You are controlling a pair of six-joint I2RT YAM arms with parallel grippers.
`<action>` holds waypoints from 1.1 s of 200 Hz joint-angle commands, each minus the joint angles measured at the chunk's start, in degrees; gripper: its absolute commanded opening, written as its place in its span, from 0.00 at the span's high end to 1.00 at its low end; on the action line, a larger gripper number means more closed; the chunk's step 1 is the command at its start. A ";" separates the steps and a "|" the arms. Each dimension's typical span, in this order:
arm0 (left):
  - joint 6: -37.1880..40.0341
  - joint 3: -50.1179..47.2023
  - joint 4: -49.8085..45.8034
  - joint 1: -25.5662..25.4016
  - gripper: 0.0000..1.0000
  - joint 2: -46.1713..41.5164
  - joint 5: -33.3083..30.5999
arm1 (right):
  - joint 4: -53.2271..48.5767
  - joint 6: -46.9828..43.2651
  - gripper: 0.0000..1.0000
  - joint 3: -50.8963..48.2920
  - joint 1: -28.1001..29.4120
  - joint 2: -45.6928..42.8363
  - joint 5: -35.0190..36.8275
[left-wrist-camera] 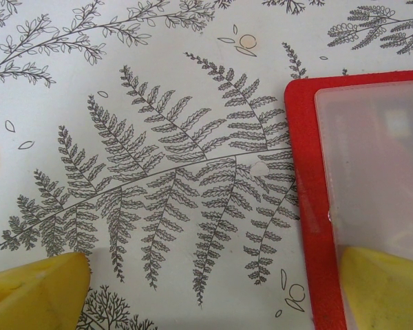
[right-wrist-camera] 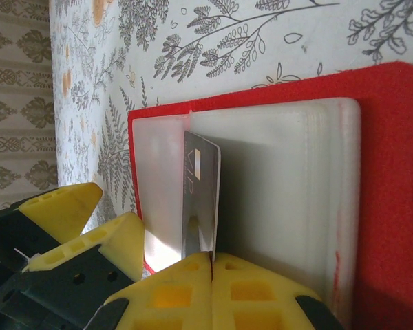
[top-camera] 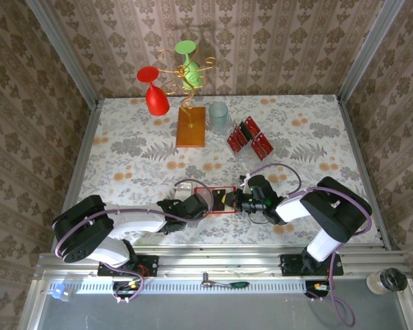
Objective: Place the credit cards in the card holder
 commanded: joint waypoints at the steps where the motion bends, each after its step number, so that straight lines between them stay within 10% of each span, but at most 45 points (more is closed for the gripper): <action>1: -0.37 -0.24 -1.19 -0.41 0.05 1.40 -0.75 | -4.38 -0.66 1.00 0.76 0.52 1.60 0.26; 93: -0.52 -0.22 -0.83 -0.58 0.05 1.52 -0.83 | -6.87 -1.60 1.00 4.61 0.95 4.37 -2.56; 126: -0.51 -0.56 -0.57 -0.58 0.05 1.08 -1.01 | -19.47 -7.24 0.64 8.25 0.87 -0.57 -1.72; 155: -0.82 -1.30 0.15 -0.59 0.05 0.64 -0.97 | -32.69 -13.07 0.56 11.74 -0.06 -7.32 1.99; 220: -1.18 -2.35 1.79 -0.58 0.05 0.20 -1.36 | -39.89 -17.21 0.97 18.60 -0.63 -5.24 0.89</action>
